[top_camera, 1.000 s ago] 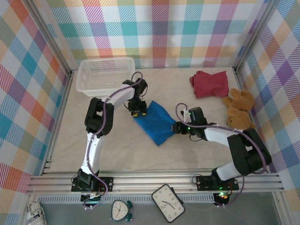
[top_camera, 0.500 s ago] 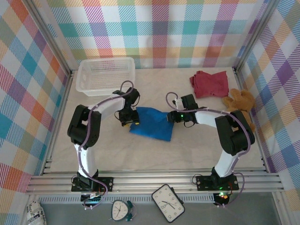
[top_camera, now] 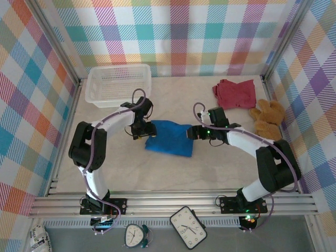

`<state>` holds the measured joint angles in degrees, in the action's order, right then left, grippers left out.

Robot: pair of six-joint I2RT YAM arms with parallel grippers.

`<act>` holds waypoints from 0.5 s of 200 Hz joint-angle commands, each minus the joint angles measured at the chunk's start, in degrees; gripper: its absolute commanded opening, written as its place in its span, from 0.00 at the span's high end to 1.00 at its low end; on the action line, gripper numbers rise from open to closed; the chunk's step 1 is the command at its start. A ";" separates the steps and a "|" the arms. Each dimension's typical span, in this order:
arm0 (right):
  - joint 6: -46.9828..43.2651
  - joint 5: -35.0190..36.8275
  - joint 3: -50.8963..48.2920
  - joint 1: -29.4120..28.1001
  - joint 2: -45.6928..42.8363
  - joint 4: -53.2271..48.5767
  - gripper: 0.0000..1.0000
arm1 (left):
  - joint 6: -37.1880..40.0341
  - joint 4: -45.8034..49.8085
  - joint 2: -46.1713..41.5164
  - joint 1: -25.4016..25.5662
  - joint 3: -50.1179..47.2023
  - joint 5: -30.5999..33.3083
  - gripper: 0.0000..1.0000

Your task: Fold and stack the tank tops

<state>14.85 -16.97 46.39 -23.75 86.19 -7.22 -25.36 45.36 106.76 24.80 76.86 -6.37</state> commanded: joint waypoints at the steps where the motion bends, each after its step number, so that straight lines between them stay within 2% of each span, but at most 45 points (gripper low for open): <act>1: 6.58 0.61 -2.35 -3.02 -0.10 -1.11 0.29 | 4.65 -1.60 4.03 -0.65 3.11 -3.53 0.35; 50: 8.17 5.34 0.00 -6.43 6.07 -0.05 0.30 | 6.17 -4.04 7.69 -0.55 4.03 -8.53 0.37; 81: 7.13 8.18 2.67 -8.78 11.76 0.08 0.37 | 6.62 -4.14 8.85 -0.54 2.19 -8.25 0.41; 100: 7.10 8.70 2.93 -10.05 14.33 0.22 0.46 | 6.82 -3.92 9.55 -0.58 1.41 -8.35 0.50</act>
<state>22.06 -9.67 48.25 -31.42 95.55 -9.93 -19.73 41.67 114.24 24.60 79.75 -12.84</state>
